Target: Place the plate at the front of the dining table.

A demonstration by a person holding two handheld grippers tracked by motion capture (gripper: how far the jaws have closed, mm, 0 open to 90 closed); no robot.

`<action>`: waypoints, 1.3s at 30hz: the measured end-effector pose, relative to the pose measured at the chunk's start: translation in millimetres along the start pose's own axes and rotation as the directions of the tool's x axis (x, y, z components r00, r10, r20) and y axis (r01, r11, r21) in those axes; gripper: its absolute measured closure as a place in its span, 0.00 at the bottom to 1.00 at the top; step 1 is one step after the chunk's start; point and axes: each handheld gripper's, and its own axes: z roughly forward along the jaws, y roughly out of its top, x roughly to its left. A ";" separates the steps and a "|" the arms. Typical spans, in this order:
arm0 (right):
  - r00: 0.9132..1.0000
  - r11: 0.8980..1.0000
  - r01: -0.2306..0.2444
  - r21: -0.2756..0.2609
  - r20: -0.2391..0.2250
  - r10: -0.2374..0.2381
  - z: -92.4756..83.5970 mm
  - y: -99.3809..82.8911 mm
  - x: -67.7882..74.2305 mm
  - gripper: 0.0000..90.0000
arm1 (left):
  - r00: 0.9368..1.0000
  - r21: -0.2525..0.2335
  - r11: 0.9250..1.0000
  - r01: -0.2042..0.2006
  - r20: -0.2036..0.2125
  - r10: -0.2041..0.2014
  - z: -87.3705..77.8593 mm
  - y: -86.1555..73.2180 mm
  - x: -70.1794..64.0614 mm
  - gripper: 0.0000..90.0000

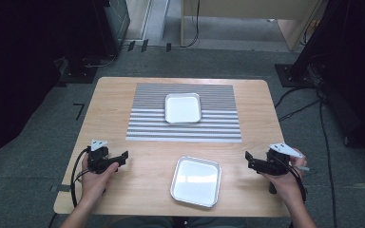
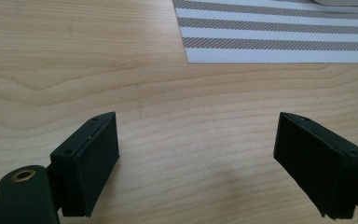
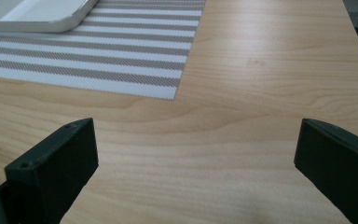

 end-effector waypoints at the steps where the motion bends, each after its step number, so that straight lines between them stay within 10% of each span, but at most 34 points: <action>1: 1.000 1.000 0.002 0.003 0.003 -0.002 -1.5 -2.6 -1.1 0.00 | 1.000 -0.003 1.000 0.006 -0.001 -0.006 -2.1 -1.1 2.3 0.15; 18: 0.998 0.999 -0.022 0.028 0.065 0.021 -29.5 -40.0 -27.7 0.00 | 0.996 -0.008 0.998 0.068 -0.060 -0.068 -31.5 -26.1 42.7 0.16; 39: 0.994 0.988 0.042 0.149 0.095 -0.057 -29.4 -59.4 -26.6 0.02 | 0.974 -0.017 0.999 -0.031 -0.226 0.026 -42.8 -45.3 52.6 0.15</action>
